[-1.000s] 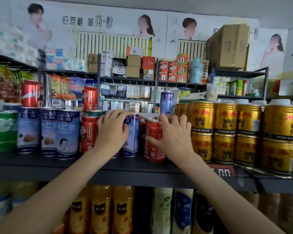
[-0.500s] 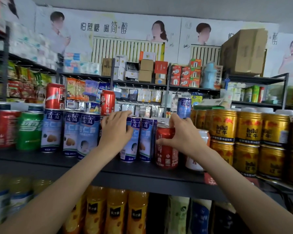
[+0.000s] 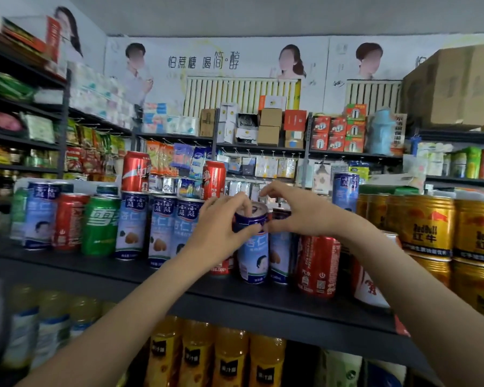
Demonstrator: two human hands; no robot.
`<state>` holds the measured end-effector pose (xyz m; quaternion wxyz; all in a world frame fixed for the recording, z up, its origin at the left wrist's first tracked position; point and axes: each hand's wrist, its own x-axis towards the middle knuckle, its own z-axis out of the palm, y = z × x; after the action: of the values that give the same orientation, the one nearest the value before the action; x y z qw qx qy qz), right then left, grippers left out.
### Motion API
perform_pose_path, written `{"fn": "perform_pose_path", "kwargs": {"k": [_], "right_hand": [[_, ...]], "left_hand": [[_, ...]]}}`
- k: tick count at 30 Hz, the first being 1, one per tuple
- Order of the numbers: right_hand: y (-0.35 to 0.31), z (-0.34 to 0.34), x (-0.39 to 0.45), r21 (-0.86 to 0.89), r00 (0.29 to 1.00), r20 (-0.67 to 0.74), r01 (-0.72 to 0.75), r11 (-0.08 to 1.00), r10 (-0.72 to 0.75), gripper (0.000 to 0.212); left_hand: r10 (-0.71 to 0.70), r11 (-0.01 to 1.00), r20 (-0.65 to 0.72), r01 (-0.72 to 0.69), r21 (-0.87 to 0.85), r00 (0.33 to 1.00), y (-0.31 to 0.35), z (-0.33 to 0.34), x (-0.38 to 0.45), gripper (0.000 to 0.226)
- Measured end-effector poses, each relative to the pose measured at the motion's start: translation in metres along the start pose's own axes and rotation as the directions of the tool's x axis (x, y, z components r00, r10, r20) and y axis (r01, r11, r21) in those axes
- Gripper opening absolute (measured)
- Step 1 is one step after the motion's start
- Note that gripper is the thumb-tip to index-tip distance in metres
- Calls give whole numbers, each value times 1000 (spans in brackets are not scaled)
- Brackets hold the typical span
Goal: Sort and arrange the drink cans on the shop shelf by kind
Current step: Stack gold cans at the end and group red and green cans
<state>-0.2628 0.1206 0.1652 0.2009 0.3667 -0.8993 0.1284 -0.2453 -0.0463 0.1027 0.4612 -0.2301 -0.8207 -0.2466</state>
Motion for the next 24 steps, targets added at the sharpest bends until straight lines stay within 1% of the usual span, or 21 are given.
{"fn": "perform_pose_path", "kwargs": {"k": [1,2,4,6,9,11,13,17,19,21,24], "right_hand": [[-1,-1,-1,3,999,32,18,1000,-18,61],[-2,-2,-2,10,999,25,35,999,-35,63],[-12,-5,1,91,996,-58,73,993,-68,63],[-27,-7,9,209,991,-104,110,972,-89,57],[-52,-1,27,274,990,-99,128,953,-105,50],[-71,7,41,293,989,-104,135,946,-109,45],[-93,13,60,309,988,-110,141,941,-112,42],[-145,32,107,297,984,-127,161,941,-129,40],[-167,43,137,243,990,-94,121,962,-101,39],[-185,56,167,181,996,-49,77,980,-69,33],[-205,77,200,202,999,0,33,979,-33,34]], "left_hand": [[-7,997,-16,5,-82,1000,-1,-5,-3,27],[-23,985,-32,17,-174,999,-1,-11,-6,27],[-72,948,-99,38,-315,992,1,-27,-7,23],[-136,909,-180,51,-413,974,4,-49,-1,21],[-249,857,-263,85,-509,932,-4,-91,8,20],[-286,856,-301,102,-507,910,-22,-118,9,19],[-298,870,-313,122,-478,902,-46,-144,8,20],[-331,863,-348,133,-487,877,-105,-200,2,23],[-328,868,-340,139,-477,881,-135,-228,4,23],[-325,877,-330,153,-455,886,-163,-252,7,23],[-343,871,-303,180,-458,889,-198,-276,17,21]]}}
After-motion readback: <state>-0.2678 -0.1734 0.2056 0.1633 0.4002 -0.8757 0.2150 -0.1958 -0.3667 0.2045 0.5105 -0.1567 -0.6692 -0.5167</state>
